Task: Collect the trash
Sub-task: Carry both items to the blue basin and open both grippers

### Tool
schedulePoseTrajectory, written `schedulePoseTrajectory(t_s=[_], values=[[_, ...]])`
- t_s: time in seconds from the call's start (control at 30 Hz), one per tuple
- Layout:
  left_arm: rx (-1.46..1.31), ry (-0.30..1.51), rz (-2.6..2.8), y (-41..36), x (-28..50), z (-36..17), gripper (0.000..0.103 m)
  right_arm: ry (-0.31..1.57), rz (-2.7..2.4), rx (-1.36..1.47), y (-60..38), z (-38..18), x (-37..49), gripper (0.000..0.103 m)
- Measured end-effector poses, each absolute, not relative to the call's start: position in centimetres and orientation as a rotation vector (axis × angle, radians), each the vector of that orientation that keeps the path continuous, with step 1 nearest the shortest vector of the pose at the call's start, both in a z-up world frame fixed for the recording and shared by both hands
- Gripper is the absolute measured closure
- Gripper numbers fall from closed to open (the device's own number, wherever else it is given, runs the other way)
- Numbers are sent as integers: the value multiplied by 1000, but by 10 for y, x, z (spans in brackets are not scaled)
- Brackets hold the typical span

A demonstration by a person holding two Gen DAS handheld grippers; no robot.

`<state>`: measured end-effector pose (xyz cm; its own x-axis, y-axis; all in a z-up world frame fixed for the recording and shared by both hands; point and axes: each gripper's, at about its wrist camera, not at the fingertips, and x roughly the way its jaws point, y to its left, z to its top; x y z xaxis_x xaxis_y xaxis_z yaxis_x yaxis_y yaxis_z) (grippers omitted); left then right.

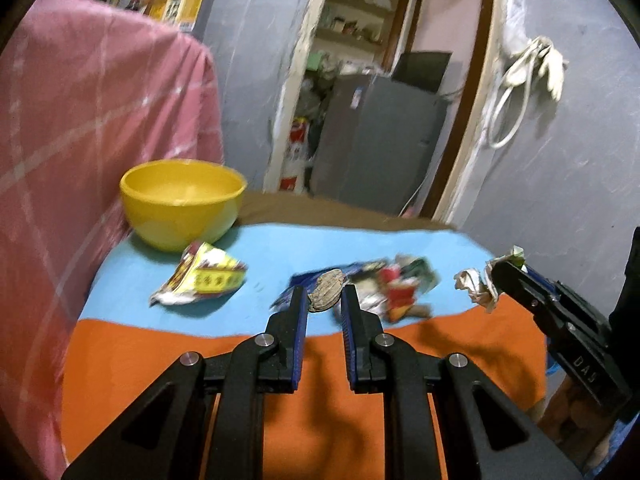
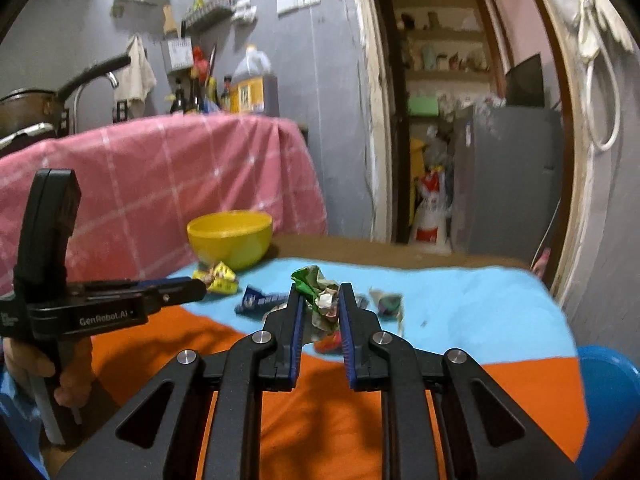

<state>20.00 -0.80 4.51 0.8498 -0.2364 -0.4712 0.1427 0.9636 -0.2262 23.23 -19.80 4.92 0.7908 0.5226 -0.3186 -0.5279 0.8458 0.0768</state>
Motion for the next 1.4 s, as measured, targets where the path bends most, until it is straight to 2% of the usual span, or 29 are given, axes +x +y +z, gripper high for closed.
schedulePoseTrajectory(t_s=[0.37,0.8,1.03,1.4], values=[[-141,346,-344,-72,203,84,89,144,420,-9,-244,83,214,89],[-111,352,-584,-188,231,100,89,108,100,102,-354,91,202,89],[-91,433,-682,-250,252,93,89,175,-66,165,-410,77,202,89],[-60,712,-725,-326,299,50,89,384,-175,325,-465,40,225,88]])
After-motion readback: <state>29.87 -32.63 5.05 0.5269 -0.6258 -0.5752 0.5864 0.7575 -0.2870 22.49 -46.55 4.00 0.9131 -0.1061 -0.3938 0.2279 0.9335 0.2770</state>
